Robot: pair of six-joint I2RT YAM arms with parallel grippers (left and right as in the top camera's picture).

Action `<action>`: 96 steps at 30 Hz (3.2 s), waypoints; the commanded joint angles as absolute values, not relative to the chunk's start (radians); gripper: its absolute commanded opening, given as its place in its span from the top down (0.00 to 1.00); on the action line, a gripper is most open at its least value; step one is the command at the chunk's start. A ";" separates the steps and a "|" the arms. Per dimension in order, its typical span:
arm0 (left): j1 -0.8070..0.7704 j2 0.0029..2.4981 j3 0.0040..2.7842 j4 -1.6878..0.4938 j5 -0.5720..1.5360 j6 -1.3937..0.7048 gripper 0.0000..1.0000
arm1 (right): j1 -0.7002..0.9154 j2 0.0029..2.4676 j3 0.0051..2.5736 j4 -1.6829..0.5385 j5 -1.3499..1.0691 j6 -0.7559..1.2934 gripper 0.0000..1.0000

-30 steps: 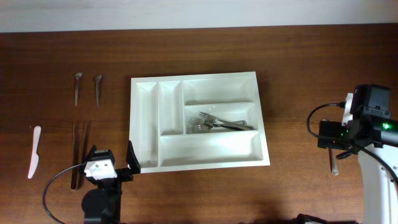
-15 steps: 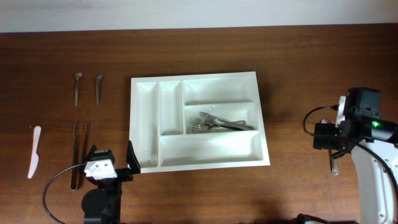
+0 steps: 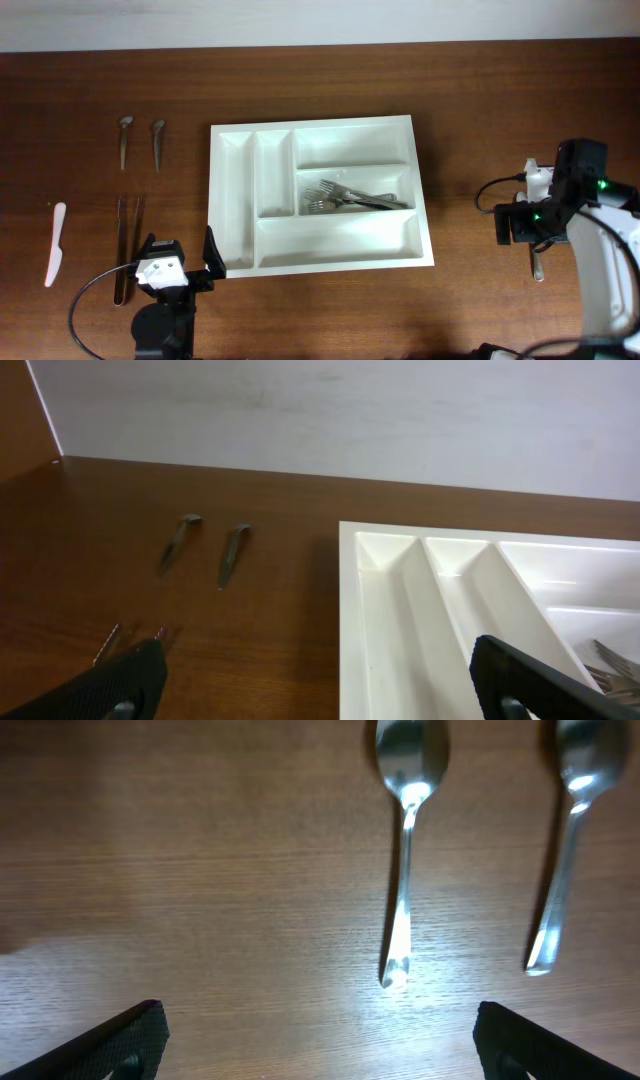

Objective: Pack container
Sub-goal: 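Lower the right gripper toward the left spoon's bowl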

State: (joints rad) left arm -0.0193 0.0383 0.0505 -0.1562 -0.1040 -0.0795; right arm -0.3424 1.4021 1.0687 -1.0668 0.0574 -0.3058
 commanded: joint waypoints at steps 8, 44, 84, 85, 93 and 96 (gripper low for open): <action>-0.023 0.036 0.046 -0.154 -0.093 -0.082 0.01 | -0.359 1.461 1.061 -1.031 0.037 -0.322 0.01; -0.023 0.036 0.046 -0.154 -0.093 -0.082 0.01 | -0.362 1.653 1.061 -1.058 -0.015 -0.332 0.01; -0.023 0.036 0.046 -0.154 -0.093 -0.082 0.01 | -0.519 1.796 1.151 -0.936 -0.075 -0.524 0.01; -0.023 0.036 0.046 -0.154 -0.093 -0.082 0.01 | -0.519 1.807 1.151 -0.932 -0.075 -0.524 0.01; -0.023 0.036 0.046 -0.154 -0.093 -0.082 0.01 | -0.520 1.841 1.151 -0.893 -0.075 -0.531 0.01; -0.023 0.036 0.046 -0.154 -0.093 -0.081 0.01 | -0.520 1.841 1.151 -0.872 -0.070 -0.547 0.01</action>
State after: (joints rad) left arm -0.0193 0.0383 0.0505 -0.1562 -0.1040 -0.0795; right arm -0.5175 1.8301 1.1362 -0.8825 -0.0563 -0.5285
